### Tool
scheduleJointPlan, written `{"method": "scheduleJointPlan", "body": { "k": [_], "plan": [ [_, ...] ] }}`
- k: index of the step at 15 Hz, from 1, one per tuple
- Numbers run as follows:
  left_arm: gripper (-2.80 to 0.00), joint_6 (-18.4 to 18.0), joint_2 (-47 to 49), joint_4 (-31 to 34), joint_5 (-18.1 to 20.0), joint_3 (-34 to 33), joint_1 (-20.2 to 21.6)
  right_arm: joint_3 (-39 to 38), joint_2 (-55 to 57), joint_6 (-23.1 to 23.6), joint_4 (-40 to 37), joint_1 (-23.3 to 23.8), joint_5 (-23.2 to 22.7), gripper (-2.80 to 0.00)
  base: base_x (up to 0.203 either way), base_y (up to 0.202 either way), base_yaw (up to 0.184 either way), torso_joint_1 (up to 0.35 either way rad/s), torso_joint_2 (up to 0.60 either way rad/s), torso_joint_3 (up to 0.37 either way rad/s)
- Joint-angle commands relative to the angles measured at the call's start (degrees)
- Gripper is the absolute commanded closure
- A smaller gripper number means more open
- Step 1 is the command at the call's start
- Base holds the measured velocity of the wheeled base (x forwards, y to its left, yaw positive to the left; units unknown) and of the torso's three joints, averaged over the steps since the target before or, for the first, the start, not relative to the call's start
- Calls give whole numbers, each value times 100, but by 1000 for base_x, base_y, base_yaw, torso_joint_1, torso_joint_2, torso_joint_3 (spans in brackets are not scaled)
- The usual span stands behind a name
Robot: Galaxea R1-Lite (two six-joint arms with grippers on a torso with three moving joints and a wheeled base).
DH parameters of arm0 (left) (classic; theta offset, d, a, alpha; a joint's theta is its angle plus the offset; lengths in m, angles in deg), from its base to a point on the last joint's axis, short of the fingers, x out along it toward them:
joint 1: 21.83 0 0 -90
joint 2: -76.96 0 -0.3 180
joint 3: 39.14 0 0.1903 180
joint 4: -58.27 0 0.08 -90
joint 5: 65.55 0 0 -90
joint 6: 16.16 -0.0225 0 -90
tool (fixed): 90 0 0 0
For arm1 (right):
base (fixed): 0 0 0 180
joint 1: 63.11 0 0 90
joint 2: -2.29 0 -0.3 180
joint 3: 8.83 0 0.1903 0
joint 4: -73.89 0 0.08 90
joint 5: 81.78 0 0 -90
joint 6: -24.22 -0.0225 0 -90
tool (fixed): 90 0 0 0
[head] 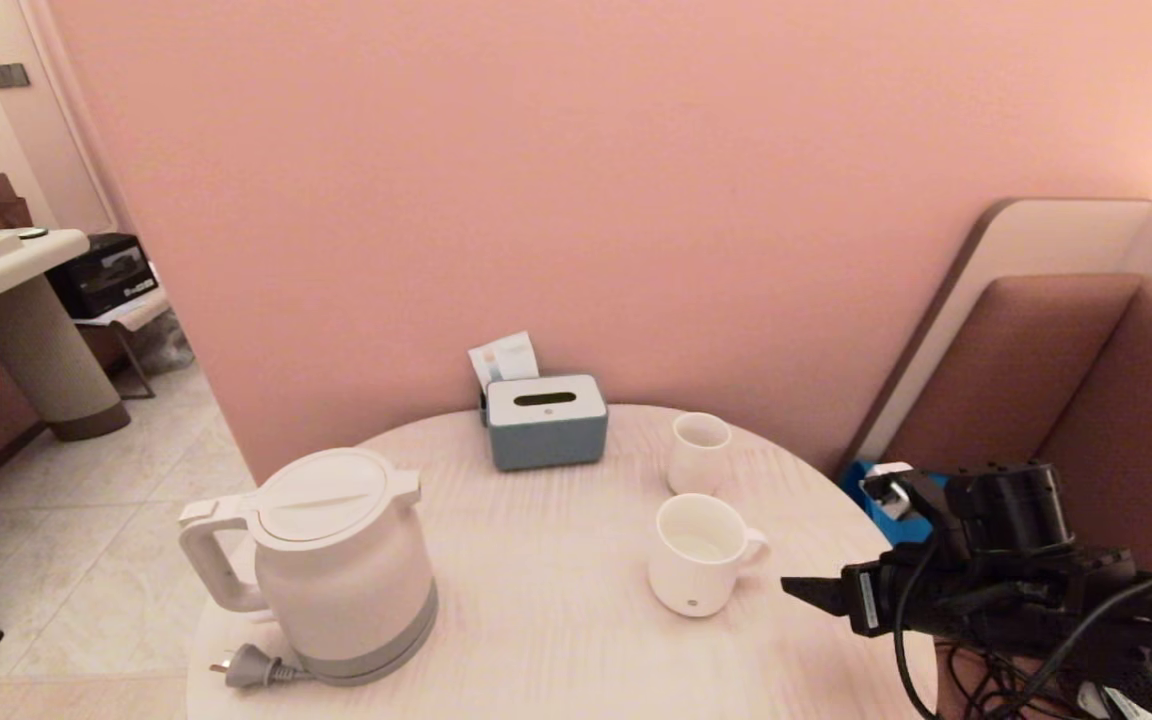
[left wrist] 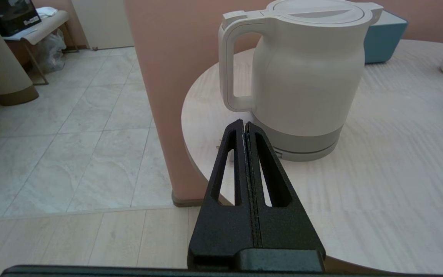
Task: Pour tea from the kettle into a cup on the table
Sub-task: Pick up the cup
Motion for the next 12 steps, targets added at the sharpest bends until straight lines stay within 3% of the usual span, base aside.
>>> {"method": "scheduleJointPlan", "body": {
  "k": [1, 12],
  "plan": [
    [0, 0, 5, -2, -1, 0, 3, 0, 203, 3, 146, -1, 29, -280, 0, 0, 0, 0, 0, 0],
    [0, 0, 5, -2, -1, 0, 3, -43, 1343, -1, 1912, -4, 230, -280, 0, 0, 0, 0, 0, 0]
  ]
}}
